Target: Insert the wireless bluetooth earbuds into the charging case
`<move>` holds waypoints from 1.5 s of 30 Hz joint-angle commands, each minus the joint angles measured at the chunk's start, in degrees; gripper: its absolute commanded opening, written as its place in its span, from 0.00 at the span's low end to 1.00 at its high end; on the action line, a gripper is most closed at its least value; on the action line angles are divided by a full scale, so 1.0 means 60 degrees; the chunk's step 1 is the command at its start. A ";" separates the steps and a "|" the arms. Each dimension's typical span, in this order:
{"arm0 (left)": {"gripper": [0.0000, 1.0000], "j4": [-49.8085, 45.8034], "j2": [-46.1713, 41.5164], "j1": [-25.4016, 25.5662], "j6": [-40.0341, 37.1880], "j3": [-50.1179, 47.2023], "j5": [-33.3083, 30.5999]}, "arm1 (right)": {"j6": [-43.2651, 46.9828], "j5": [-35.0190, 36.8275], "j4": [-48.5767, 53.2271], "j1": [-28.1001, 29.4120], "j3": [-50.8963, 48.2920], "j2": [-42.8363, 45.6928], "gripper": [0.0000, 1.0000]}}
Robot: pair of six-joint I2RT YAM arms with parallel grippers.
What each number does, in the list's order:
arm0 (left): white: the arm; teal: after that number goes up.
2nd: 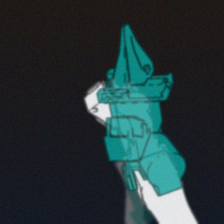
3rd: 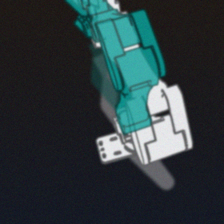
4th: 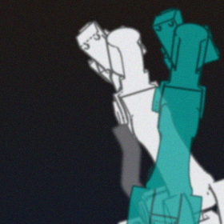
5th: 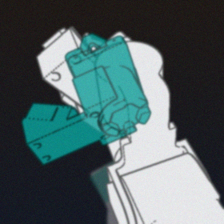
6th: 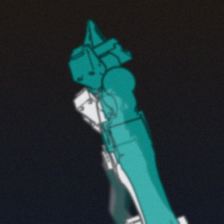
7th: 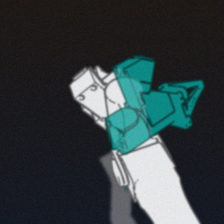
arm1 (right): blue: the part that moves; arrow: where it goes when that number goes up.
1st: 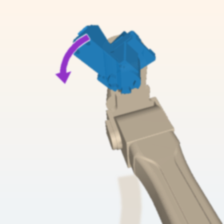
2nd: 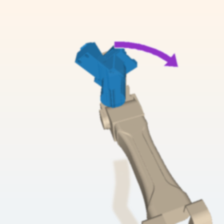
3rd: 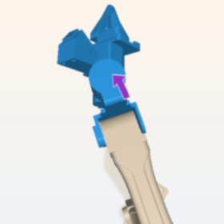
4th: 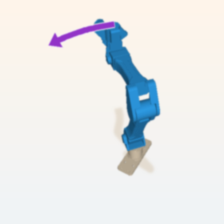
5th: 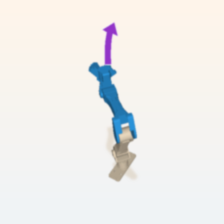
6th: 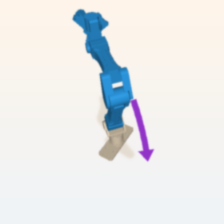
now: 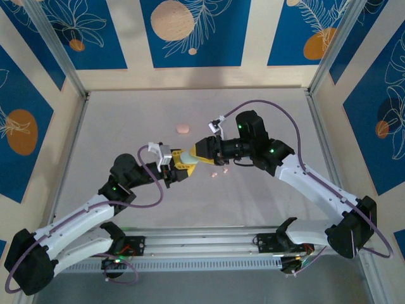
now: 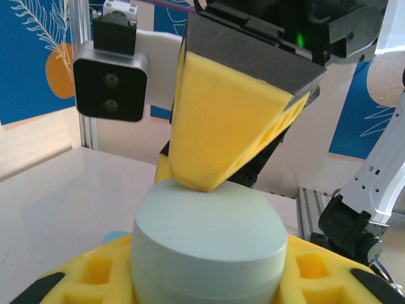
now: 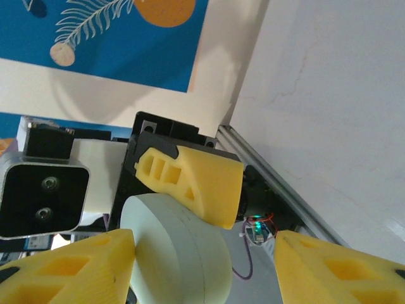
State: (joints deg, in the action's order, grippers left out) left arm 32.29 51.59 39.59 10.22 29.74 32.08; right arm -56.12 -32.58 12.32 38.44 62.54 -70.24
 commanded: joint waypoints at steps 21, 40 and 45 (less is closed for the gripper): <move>0.35 0.0657 0.0001 0.0125 0.0184 0.0302 -0.0358 | -0.0886 -0.1563 -0.1925 -0.0030 -0.0572 -0.0166 0.24; 0.64 -0.0151 -0.0278 0.0130 -0.0143 0.0347 -0.1007 | -0.1474 -0.0118 -0.2629 -0.1242 -0.2023 0.0887 0.13; 0.66 -0.0548 -0.0439 0.0132 -0.0179 0.0363 -0.1448 | -0.1225 0.1040 -0.1646 -0.2113 -0.2903 0.1216 0.13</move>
State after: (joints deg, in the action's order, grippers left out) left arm 30.52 50.22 39.79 9.91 29.85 25.69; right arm -64.12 -31.66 -1.58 28.21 47.64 -64.29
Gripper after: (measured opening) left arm 0.657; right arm 0.291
